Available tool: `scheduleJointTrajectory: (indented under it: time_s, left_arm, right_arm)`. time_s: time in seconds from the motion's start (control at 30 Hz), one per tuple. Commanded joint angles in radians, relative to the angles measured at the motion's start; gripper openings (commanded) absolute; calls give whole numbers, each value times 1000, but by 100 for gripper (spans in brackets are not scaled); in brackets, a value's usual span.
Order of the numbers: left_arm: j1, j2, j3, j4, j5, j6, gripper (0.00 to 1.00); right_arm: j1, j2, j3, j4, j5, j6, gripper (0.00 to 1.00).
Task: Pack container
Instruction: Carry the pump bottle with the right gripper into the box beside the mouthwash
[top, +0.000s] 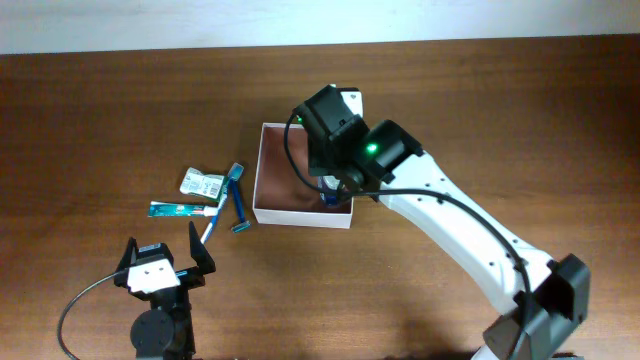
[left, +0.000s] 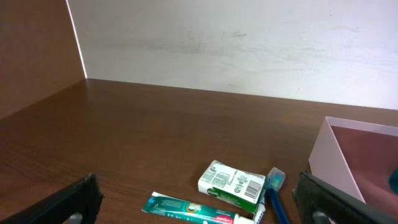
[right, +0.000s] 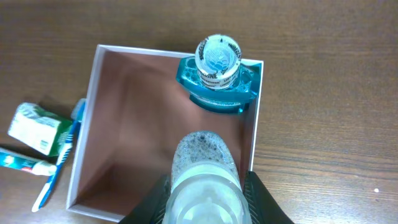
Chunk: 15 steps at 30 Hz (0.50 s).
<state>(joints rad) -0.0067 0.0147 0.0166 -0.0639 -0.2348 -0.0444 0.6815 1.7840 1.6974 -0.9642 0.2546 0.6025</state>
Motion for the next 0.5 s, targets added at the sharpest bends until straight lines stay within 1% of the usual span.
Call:
scheduleJointTrajectory:
  time_s: [0.0,0.17,0.47]
  left_arm:
    - [5,-8,-7,2,11,16,99]
    - [5,-8,-8,2,11,16,99]
    - [5,-8,-7,2,11,16,99]
  right_arm:
    - [6,5,5,11,63,20,25]
    - [6,26,5,16,99,20,25]
    - [6,76,5,34,99,20,25]
